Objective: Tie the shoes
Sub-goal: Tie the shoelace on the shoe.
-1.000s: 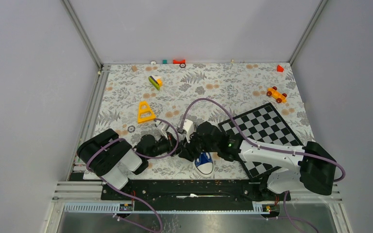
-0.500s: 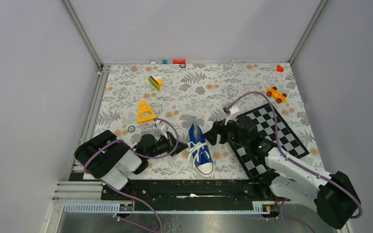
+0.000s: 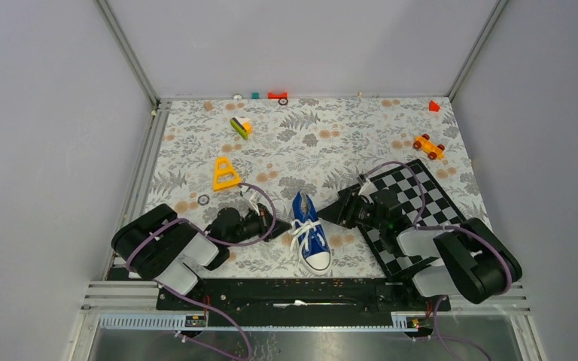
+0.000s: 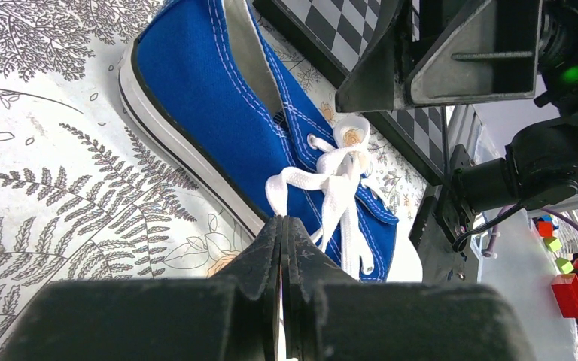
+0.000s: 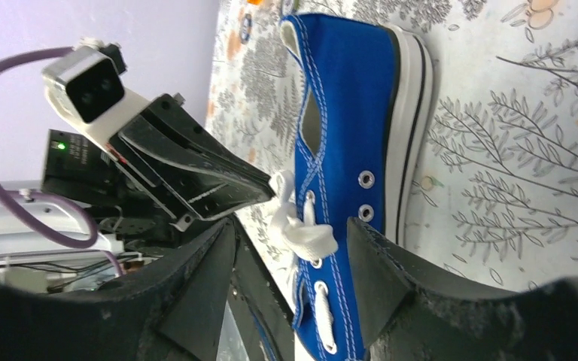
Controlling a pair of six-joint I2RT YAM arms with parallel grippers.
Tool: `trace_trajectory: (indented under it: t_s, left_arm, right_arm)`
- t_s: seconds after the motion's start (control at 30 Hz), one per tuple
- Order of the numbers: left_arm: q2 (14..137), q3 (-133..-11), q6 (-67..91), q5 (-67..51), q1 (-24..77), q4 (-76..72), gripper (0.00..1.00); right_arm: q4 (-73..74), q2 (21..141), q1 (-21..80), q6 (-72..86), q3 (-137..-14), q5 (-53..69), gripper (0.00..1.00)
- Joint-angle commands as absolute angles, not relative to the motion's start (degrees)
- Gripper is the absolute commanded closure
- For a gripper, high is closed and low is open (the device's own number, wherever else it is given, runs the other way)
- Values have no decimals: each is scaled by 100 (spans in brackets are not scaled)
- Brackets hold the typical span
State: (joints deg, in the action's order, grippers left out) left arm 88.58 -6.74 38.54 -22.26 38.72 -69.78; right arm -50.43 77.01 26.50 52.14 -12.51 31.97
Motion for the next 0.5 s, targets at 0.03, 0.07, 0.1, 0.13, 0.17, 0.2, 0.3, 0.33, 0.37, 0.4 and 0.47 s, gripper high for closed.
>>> trace_trajectory:
  t_s: [0.03, 0.07, 0.1, 0.13, 0.17, 0.2, 0.3, 0.33, 0.37, 0.4, 0.47]
  left_arm:
    - [8659, -765, 3684, -2245, 3848, -7104, 100]
    - [8659, -765, 3683, -2256, 3848, -7102, 100]
    - [8662, -769, 3683, -2251, 3844, -7102, 100]
    - [8667, -773, 3685, -2252, 3842, -7102, 100]
    - [8672, -778, 3685, -2262, 3849, -7102, 100]
    - [8674, -782, 3687, -2263, 3848, -7095, 100]
    - [8680, -782, 3685, -2261, 3842, -7093, 100]
    - [8676, -782, 3687, -2268, 3849, -7093, 100]
    - [8681, -782, 3690, -2260, 3849, -7093, 100]
    - [8680, -782, 3698, -2261, 3842, -7093, 100]
    - [8668, -782, 3692, -2264, 3848, -7093, 100]
  right_arm:
    - [-6659, 8099, 2551, 5883, -1173, 3661, 38]
    - [-6684, 8129, 2549, 5888, -1160, 3666, 38]
    - [-6702, 8148, 2541, 5881, -1138, 3665, 38]
    - [-6725, 8163, 2534, 5880, -1116, 3672, 38]
    - [-6740, 8166, 2527, 5876, -1091, 3685, 38]
    - [-6722, 8173, 2523, 5865, -1090, 3697, 38]
    - [-6645, 8199, 2518, 5801, -1049, 3680, 38]
    - [-6616, 8201, 2515, 5768, -1032, 3664, 37]
    - [-6541, 8212, 2514, 5729, -1029, 3651, 37]
    - [-6447, 8209, 2518, 5676, -1028, 3629, 38]
    - [-6345, 8209, 2514, 5599, -1014, 3605, 38]
